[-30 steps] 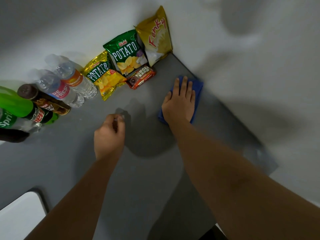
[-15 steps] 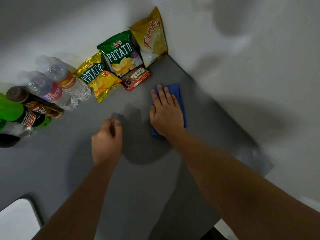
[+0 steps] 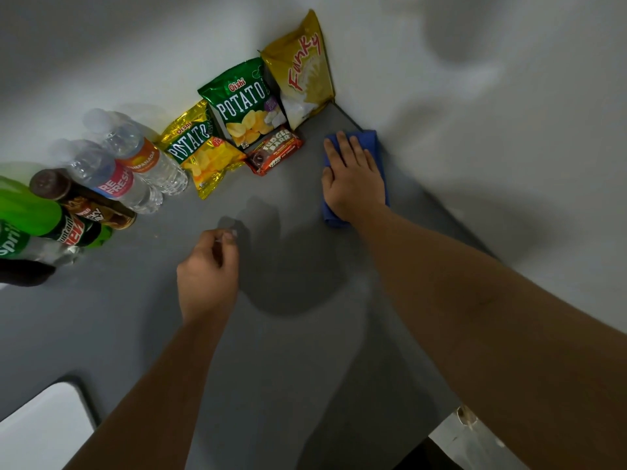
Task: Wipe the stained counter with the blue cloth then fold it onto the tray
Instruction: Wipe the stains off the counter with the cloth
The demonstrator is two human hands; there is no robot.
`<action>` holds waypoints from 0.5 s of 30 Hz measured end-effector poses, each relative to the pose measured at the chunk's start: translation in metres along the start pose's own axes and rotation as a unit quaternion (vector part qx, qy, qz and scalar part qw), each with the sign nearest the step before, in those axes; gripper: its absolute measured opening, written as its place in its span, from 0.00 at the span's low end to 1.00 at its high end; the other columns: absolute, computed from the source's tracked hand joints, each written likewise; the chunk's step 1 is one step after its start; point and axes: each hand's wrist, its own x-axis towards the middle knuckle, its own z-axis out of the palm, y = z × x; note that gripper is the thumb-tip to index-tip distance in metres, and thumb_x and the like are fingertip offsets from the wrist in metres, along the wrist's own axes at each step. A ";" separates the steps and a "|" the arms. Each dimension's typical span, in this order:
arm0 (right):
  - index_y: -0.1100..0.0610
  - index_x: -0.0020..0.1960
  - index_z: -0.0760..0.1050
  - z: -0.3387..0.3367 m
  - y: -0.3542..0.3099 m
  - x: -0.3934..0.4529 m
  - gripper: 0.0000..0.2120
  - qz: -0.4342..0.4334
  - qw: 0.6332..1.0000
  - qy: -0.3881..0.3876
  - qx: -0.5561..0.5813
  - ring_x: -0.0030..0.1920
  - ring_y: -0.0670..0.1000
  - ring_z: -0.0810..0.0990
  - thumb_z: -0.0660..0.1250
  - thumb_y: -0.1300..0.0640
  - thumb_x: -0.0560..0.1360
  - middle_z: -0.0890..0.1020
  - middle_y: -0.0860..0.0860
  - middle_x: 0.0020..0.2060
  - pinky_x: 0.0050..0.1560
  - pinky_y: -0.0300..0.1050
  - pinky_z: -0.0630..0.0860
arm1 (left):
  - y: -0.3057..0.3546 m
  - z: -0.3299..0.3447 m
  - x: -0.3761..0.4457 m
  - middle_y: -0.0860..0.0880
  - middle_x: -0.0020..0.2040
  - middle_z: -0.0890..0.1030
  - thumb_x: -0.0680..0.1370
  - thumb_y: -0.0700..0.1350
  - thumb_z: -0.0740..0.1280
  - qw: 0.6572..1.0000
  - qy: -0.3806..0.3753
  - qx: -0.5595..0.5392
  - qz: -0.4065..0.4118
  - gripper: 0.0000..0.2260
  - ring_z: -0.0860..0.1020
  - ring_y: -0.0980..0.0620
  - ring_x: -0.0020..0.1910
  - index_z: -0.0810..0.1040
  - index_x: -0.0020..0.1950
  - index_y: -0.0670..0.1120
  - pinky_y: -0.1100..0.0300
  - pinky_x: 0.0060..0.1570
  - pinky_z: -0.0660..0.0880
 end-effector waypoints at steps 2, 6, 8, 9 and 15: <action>0.53 0.84 0.51 -0.002 0.009 -0.009 0.28 0.012 1.000 0.001 0.001 0.83 0.55 0.48 0.49 0.49 0.85 0.51 0.52 0.83 0.81 0.54 0.48 | 0.001 -0.001 -0.003 0.48 0.41 0.85 0.83 0.54 0.59 1.000 0.000 -0.003 -0.003 0.13 0.83 0.44 0.44 0.80 0.55 0.50 0.51 0.44 0.79; 0.51 0.84 0.50 -0.005 0.029 -0.038 0.28 0.032 0.999 0.002 0.003 0.83 0.54 0.47 0.46 0.47 0.85 0.50 0.50 0.83 0.81 0.52 0.47 | 0.004 0.001 -0.012 0.48 0.41 0.85 0.82 0.54 0.59 1.000 -0.008 -0.009 0.000 0.12 0.82 0.45 0.44 0.80 0.55 0.50 0.52 0.44 0.77; 0.51 0.84 0.50 -0.007 0.038 -0.057 0.28 0.037 0.999 0.005 0.005 0.83 0.53 0.47 0.46 0.46 0.85 0.50 0.50 0.83 0.81 0.52 0.46 | 0.007 0.001 -0.017 0.47 0.42 0.85 0.83 0.54 0.59 1.000 -0.014 -0.008 0.007 0.12 0.83 0.44 0.45 0.80 0.55 0.50 0.51 0.46 0.78; 0.50 0.84 0.51 -0.008 0.041 -0.068 0.28 0.040 0.999 0.009 0.006 0.83 0.53 0.48 0.47 0.45 0.85 0.51 0.50 0.83 0.81 0.52 0.46 | 0.007 0.001 -0.019 0.47 0.42 0.85 0.83 0.53 0.60 1.000 -0.016 -0.007 0.011 0.12 0.83 0.44 0.45 0.80 0.55 0.50 0.51 0.46 0.78; 0.51 0.84 0.51 -0.008 0.048 -0.136 0.28 0.060 0.998 0.009 -0.011 0.83 0.54 0.48 0.49 0.46 0.85 0.51 0.50 0.83 0.81 0.54 0.49 | 0.000 -0.007 -0.035 0.46 0.43 0.85 0.83 0.54 0.59 0.999 -0.038 -0.010 -0.007 0.13 0.82 0.42 0.47 0.80 0.55 0.49 0.49 0.48 0.78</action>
